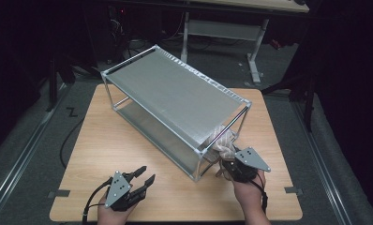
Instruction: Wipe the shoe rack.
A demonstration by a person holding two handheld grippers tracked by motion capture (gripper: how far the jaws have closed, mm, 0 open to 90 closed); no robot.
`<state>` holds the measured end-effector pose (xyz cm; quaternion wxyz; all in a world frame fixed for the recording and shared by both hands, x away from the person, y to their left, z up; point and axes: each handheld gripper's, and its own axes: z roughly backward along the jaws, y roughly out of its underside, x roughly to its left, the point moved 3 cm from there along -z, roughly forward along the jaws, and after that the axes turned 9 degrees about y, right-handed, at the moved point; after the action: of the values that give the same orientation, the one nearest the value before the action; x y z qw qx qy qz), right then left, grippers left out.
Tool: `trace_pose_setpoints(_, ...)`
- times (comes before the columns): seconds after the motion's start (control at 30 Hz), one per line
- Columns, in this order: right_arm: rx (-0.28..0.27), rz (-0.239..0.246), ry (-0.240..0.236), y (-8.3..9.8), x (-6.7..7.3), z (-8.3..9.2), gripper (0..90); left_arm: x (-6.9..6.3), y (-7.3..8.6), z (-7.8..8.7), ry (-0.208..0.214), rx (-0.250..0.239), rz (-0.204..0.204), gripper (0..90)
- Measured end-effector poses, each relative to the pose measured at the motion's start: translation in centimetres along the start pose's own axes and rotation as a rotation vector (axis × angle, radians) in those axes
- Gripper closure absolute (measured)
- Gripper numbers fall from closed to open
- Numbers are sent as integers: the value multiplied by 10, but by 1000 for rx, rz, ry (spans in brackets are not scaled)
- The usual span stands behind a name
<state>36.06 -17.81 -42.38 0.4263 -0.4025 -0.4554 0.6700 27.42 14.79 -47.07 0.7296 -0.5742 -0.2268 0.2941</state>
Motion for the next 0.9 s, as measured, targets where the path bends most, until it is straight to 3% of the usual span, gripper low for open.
trace_pose_setpoints(0.23,-22,32,-20,-7,10,3,693,-3,0,3,15,0,3,551)
trace_pose_setpoints(0.4,-34,77,-74,-7,33,11,693,-14,-3,-4,69,-1,-20,529)
trace_pose_setpoints(0.47,-37,89,-117,-7,46,16,693,-19,-5,-8,91,1,-31,522)
trace_pose_setpoints(0.7,-51,128,-210,-8,79,32,691,-29,-8,-19,138,4,-48,527)
trace_pose_setpoints(0.8,-55,141,-223,-8,88,37,690,-31,-10,-22,149,7,-49,573)
trace_pose_setpoints(0.9,-50,145,-213,-7,89,39,691,-34,-11,-24,154,3,-64,744)
